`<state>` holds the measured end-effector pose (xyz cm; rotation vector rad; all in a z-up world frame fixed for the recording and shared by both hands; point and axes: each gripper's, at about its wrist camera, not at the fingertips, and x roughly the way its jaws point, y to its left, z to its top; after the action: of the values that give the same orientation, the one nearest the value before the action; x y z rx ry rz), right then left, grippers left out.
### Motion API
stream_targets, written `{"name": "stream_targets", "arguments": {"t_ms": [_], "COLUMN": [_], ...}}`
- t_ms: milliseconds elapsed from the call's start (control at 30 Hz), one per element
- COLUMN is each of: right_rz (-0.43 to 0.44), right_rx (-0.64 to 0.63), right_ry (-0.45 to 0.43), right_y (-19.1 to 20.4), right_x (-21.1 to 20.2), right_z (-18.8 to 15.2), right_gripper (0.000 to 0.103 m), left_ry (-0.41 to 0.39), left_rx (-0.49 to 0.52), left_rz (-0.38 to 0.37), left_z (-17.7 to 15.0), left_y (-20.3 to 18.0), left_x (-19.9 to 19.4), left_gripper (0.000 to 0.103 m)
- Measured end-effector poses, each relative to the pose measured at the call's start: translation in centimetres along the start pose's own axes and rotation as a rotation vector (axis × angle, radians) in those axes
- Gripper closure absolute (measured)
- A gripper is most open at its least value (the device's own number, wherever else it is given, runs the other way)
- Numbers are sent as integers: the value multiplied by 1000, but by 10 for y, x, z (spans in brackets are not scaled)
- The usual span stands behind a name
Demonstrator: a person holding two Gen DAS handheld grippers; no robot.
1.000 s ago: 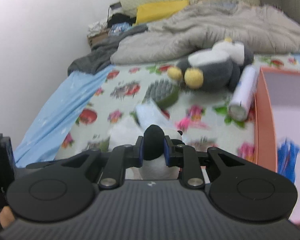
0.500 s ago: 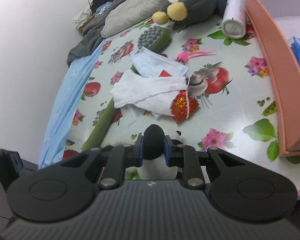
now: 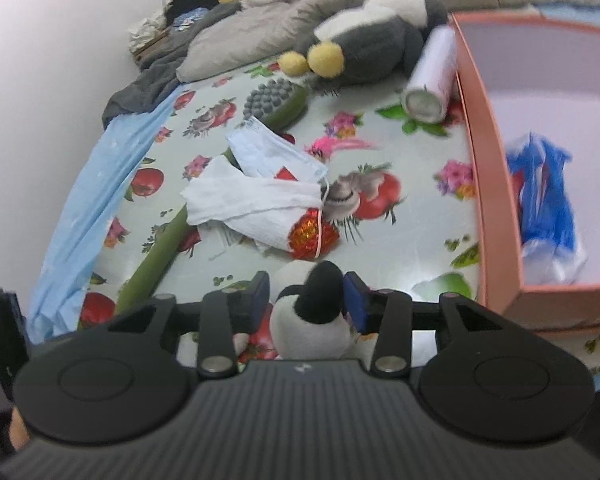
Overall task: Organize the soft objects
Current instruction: 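Lift the panda plush with the right tool while the left tool holds its tail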
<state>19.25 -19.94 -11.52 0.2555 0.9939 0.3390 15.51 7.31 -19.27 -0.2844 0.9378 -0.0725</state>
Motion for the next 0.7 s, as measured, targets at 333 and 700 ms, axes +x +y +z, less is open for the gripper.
{"name": "stream_targets", "arguments": {"t_ms": [333,700], "right_rz": [-4,-126], "right_rx": [-272,-289], "right_ry": [-56,27], "right_y": [32,9], "right_x": [-13,31], "right_z": [1,-8], "right_gripper": [60,60], "left_ry": [15,11], "left_rx": [18,48], "left_rz": [16,47], "left_z": [-7,-5], "left_y": [-1,-3], "left_x": [9,23], "left_gripper": [50,50]}}
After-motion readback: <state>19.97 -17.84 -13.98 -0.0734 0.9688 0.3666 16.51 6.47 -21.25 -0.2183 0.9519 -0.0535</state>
